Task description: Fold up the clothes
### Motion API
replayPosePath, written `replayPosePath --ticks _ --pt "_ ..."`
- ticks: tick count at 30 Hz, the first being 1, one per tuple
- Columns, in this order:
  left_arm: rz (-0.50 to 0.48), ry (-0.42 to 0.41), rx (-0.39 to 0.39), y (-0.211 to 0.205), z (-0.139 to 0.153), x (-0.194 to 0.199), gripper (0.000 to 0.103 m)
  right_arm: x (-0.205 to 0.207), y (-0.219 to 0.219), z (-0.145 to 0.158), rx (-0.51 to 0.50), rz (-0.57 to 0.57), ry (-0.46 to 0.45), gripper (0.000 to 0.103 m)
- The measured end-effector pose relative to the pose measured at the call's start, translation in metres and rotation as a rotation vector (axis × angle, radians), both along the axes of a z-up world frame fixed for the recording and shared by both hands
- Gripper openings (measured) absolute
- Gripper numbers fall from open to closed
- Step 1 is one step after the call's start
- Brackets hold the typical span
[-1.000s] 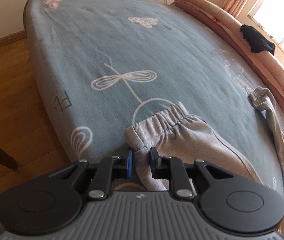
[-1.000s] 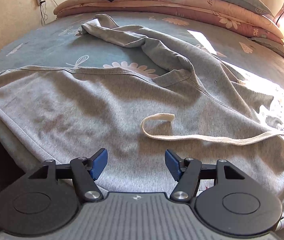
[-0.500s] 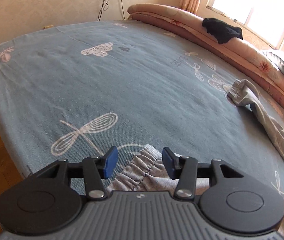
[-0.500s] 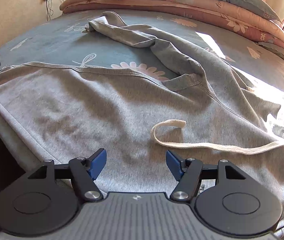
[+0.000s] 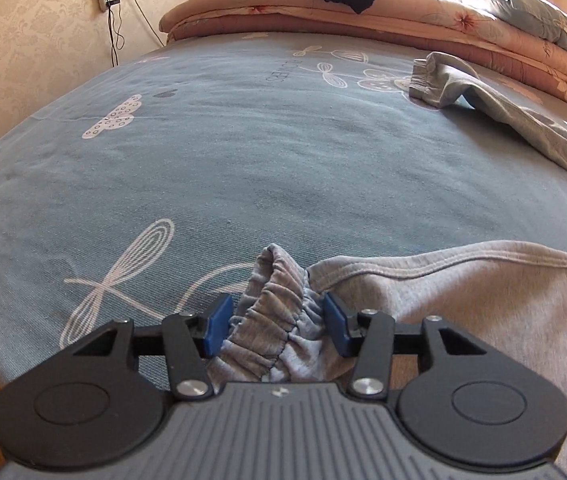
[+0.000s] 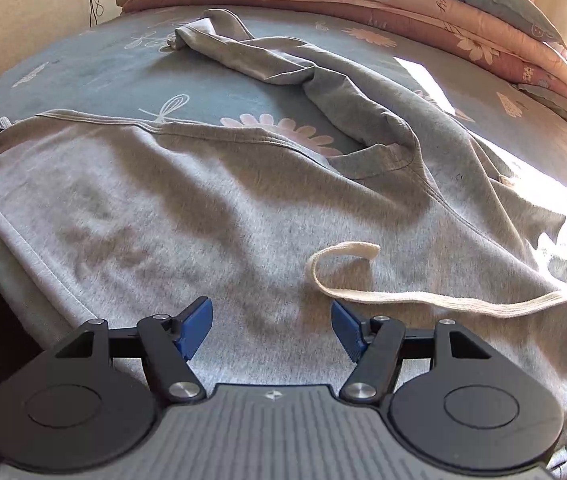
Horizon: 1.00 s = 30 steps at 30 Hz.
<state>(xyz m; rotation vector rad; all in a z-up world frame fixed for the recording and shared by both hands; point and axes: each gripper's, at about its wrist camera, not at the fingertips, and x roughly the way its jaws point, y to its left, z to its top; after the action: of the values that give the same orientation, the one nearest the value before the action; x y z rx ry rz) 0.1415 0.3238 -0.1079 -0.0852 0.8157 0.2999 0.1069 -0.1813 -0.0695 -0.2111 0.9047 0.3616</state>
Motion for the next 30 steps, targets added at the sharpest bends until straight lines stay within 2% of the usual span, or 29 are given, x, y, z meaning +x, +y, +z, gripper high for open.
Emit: replayPosePath --ticks 2,7,9,11,14,16,21,23,26,28,30 --pt "0.026 -0.035 0.001 -0.001 0.005 -0.003 0.027 -0.001 0.004 0.0 -0.01 0.013 -0.002 0.07" --pt "0.11 -0.198 -0.021 0.003 0.028 -0.013 0.023 -0.001 0.004 0.001 -0.018 0.004 -0.004 0.07" --pt "0.108 -0.185 -0.001 0.002 0.03 -0.009 0.024 -0.001 0.003 0.001 -0.019 -0.003 -0.004 0.07" --pt "0.128 -0.131 0.012 0.005 0.022 -0.001 0.025 -0.002 0.001 0.001 -0.012 -0.01 -0.006 0.07" --pt "0.19 -0.062 -0.029 0.017 0.002 0.004 0.028 -0.002 0.0 0.0 -0.011 -0.014 -0.005 0.07" --pt "0.201 -0.076 -0.025 0.017 0.0 0.0 0.034 -0.001 -0.001 0.003 -0.02 -0.006 -0.021 0.07" --pt "0.203 -0.125 0.015 0.01 0.025 -0.013 0.051 0.018 0.004 0.023 -0.047 0.087 -0.092 0.07" --pt "0.212 -0.136 0.048 0.003 0.04 -0.019 0.051 0.033 0.011 0.032 -0.059 0.137 -0.138 0.07" --pt "0.087 -0.161 -0.013 -0.023 0.059 -0.027 0.06 0.064 0.027 0.035 -0.089 0.247 -0.166 0.064" --pt "-0.058 -0.151 -0.078 -0.053 0.063 -0.028 0.063 0.086 0.04 0.03 -0.103 0.348 -0.161 0.054" --pt "-0.2 -0.104 -0.143 -0.088 0.057 -0.027 0.063 0.105 0.052 0.024 -0.115 0.441 -0.162 0.047"
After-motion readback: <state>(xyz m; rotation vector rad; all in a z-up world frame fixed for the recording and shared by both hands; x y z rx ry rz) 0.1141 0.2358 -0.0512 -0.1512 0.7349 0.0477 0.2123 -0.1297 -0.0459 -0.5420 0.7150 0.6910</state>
